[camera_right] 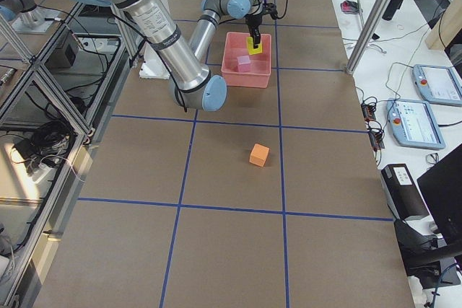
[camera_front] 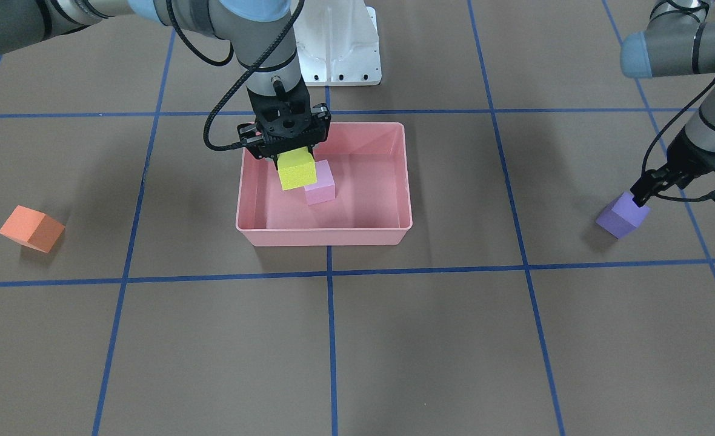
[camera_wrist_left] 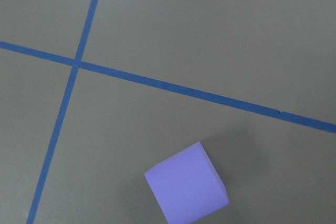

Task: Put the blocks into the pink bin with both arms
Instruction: 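Carry yellow cube into bin with right gripper while left moves toward purple cube, then release yellow cube, withdraw right gripper while left gripper grasps purple cube, then lift the purple cube with the left gripper while the right gripper grasps the orange cube, then lower the purple cube into the pink bin and open the left gripper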

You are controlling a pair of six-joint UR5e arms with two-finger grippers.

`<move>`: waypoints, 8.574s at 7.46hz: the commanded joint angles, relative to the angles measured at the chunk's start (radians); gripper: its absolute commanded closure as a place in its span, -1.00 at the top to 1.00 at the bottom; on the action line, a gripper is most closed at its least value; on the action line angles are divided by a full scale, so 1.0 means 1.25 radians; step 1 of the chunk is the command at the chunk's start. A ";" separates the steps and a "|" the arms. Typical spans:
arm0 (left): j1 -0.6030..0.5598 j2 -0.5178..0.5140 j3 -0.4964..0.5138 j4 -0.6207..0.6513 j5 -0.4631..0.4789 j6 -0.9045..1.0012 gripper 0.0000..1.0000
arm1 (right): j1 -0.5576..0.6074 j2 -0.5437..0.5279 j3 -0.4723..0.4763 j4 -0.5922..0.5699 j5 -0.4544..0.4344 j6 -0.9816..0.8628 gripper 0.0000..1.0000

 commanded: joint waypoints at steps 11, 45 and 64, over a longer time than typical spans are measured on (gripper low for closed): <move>0.070 -0.001 0.104 -0.175 0.053 -0.290 1.00 | 0.085 -0.010 0.011 0.005 0.011 -0.075 0.99; 0.088 -0.465 -0.058 0.411 0.036 -0.415 -1.00 | 0.381 -0.621 -0.128 0.437 0.308 -0.011 0.99; 0.384 -0.758 0.153 0.351 0.133 -0.758 1.00 | 0.337 -0.602 -0.160 0.434 0.286 0.115 0.97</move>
